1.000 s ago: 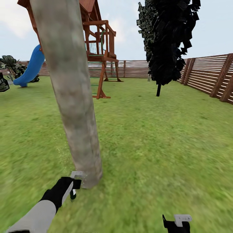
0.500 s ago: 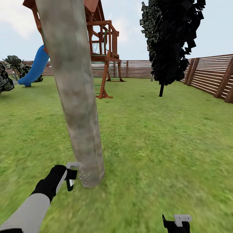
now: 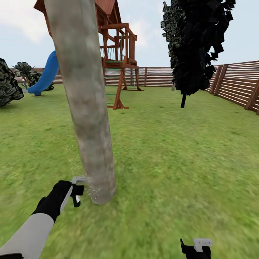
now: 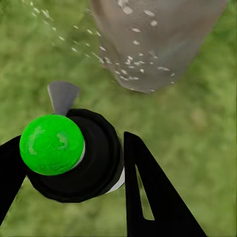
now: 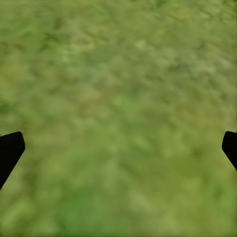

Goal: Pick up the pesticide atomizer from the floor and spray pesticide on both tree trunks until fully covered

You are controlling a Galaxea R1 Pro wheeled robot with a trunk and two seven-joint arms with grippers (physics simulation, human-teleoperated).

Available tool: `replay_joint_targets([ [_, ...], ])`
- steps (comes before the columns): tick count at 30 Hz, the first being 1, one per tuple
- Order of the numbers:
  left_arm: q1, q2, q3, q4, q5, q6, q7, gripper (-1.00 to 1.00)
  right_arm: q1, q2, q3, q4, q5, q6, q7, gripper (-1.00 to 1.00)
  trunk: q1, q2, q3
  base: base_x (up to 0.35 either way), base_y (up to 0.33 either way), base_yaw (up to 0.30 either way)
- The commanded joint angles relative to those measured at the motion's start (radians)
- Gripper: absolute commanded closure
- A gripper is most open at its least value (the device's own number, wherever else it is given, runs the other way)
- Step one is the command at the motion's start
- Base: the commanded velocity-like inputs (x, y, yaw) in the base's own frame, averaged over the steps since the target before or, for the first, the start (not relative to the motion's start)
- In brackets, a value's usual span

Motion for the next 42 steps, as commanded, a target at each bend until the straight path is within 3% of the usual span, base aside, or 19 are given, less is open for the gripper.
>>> replay_joint_targets([
  [1, -0.012, 0.005, 0.002, -0.005, 0.004, 0.002, 0.000, 1.00, 0.000, 0.000, 0.000, 0.000, 0.000, 0.000, 0.000, -1.00, 0.000, 0.000, 0.000, -0.002, -0.001, 0.039],
  [4, -0.042, -0.006, -0.002, -0.010, 0.003, 0.046, -0.002, 1.00, 0.000, 0.000, 0.000, 0.000, 0.000, 0.000, 0.000, -1.00, 0.000, 0.000, 0.000, 0.000, 0.000, 0.009],
  [7, -0.063, -0.040, -0.006, -0.016, 0.001, 0.068, -0.003, 1.00, 0.000, 0.000, 0.000, 0.000, 0.000, 0.000, 0.000, -1.00, 0.000, 0.000, 0.000, 0.000, 0.000, 0.001],
  [9, -0.100, -0.030, -0.005, -0.017, 0.002, 0.114, -0.004, 1.00, 0.000, 0.000, 0.000, 0.000, 0.000, 0.000, 0.000, -1.00, 0.000, 0.000, 0.000, 0.000, 0.000, 0.000],
  [13, -0.107, 0.022, -0.005, -0.016, 0.003, 0.134, -0.030, 1.00, 0.000, 0.000, 0.000, 0.000, 0.000, 0.000, 0.001, -1.00, 0.000, 0.000, 0.000, 0.000, 0.000, 0.000],
  [15, -0.104, 0.020, -0.007, -0.017, 0.000, 0.134, -0.069, 1.00, 0.000, 0.000, 0.000, 0.000, 0.000, 0.000, 0.001, -1.00, 0.000, 0.000, 0.000, 0.000, 0.000, 0.000],
  [19, -0.113, 0.005, -0.008, -0.039, 0.001, 0.139, -0.087, 1.00, 0.000, 0.000, 0.000, 0.000, 0.000, 0.000, 0.001, -1.00, 0.000, 0.000, 0.000, 0.000, 0.000, 0.000],
  [22, -0.113, -0.009, -0.011, -0.099, 0.002, 0.199, -0.089, 1.00, 0.000, -0.001, 0.000, 0.000, 0.000, 0.000, 0.002, -1.00, 0.000, 0.000, 0.000, 0.000, 0.000, 0.000],
  [24, -0.105, -0.004, -0.061, -0.132, 0.001, 0.220, -0.089, 1.00, 0.000, 0.000, 0.000, 0.000, 0.000, 0.000, 0.002, -1.00, 0.000, 0.000, 0.000, 0.000, 0.000, 0.000],
  [27, -0.100, 0.005, -0.086, -0.205, 0.003, 0.222, -0.095, 1.00, 0.000, -0.001, 0.000, 0.000, 0.000, 0.000, 0.002, -1.00, 0.000, 0.000, 0.000, 0.000, 0.000, 0.000],
  [29, -0.098, 0.007, -0.134, -0.260, -0.002, 0.217, -0.176, 1.00, 0.000, 0.000, 0.000, 0.000, 0.000, 0.000, 0.002, -1.00, 0.000, 0.000, 0.000, 0.000, 0.000, 0.000],
  [31, -0.097, 0.027, -0.195, -0.273, -0.016, 0.214, -0.278, 1.00, 0.000, -0.001, 0.000, 0.000, 0.000, 0.000, 0.002, -1.00, 0.000, 0.000, 0.000, 0.000, 0.000, 0.000],
  [33, -0.098, 0.054, -0.220, -0.276, -0.026, 0.215, -0.319, 1.00, 0.001, 0.000, 0.000, 0.000, 0.000, 0.000, 0.002, -1.00, 0.000, 0.000, 0.000, 0.000, 0.000, 0.000],
  [36, -0.095, 0.089, -0.224, -0.274, -0.028, 0.211, -0.325, 1.00, 0.000, -0.001, 0.000, 0.000, 0.000, 0.000, 0.002, -1.00, 0.000, 0.000, 0.000, 0.000, -0.023, 0.000],
  [42, -0.090, 0.097, -0.223, -0.261, -0.028, 0.209, -0.325, 1.00, 0.000, 0.000, 0.000, 0.000, 0.000, 0.000, 0.002, -1.00, 0.000, 0.000, 0.000, 0.000, -0.229, 0.132],
])
